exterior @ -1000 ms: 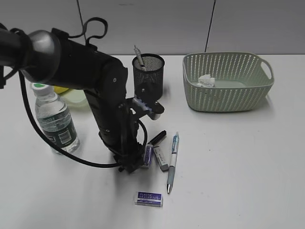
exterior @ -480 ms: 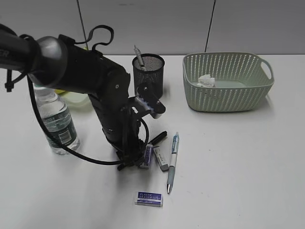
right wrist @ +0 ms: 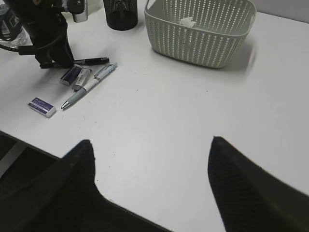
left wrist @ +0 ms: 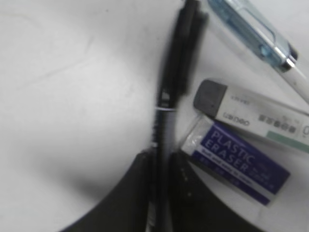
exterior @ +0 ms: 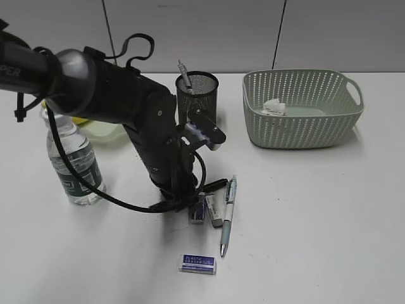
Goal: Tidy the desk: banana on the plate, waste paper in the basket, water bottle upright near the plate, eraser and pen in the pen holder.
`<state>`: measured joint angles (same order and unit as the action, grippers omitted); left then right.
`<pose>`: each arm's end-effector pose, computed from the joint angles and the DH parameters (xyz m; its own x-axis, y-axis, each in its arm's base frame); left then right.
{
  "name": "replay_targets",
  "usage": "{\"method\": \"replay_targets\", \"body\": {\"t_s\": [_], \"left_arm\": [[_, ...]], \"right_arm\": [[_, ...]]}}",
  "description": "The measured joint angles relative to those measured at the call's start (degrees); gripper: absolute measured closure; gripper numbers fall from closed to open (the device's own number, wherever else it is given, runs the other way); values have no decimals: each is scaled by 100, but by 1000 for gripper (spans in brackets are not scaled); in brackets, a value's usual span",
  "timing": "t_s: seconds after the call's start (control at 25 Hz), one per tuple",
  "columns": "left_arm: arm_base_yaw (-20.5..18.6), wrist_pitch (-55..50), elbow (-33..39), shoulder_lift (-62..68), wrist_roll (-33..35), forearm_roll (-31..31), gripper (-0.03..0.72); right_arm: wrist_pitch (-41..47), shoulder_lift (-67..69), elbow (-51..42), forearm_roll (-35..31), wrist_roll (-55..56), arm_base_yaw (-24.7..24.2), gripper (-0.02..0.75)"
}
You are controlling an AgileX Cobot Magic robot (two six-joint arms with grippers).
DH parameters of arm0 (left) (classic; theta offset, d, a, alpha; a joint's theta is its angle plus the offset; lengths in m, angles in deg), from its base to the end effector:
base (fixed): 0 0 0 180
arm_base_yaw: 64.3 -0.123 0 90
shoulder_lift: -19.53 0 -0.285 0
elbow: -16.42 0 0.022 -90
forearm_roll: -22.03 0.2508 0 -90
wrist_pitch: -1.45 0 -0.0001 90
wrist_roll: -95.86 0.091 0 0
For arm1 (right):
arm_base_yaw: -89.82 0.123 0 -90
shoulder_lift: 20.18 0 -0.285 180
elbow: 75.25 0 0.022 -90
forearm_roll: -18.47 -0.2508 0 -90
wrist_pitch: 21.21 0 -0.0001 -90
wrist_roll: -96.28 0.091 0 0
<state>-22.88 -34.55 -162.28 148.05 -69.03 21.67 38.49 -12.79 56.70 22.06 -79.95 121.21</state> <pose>0.3045 -0.2691 0.1140 -0.5335 0.8117 -0.2377 0.8262 0.5603 0.0592 -0.0028 -0.0075 0.2814 -0.3781 -0.1908 -0.9059 -0.4657 0.8849 0.0080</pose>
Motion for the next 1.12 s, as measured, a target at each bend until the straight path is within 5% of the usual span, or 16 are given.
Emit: {"method": "replay_targets", "body": {"t_s": [0.08, 0.56, 0.88, 1.12], "left_arm": [[0, -6, -66, 29, 0, -6, 627], [-66, 119, -659, -548, -65, -187, 624], [-713, 2058, -685, -1131, -220, -1542, 624], [-686, 3927, -690, -927, -232, -2227, 624]], "right_arm": [[0, 0, 0, 0, 0, 0, 163], [0, 0, 0, 0, 0, 0, 162], [0, 0, 0, 0, 0, 0, 162], [0, 0, 0, 0, 0, 0, 163]]}}
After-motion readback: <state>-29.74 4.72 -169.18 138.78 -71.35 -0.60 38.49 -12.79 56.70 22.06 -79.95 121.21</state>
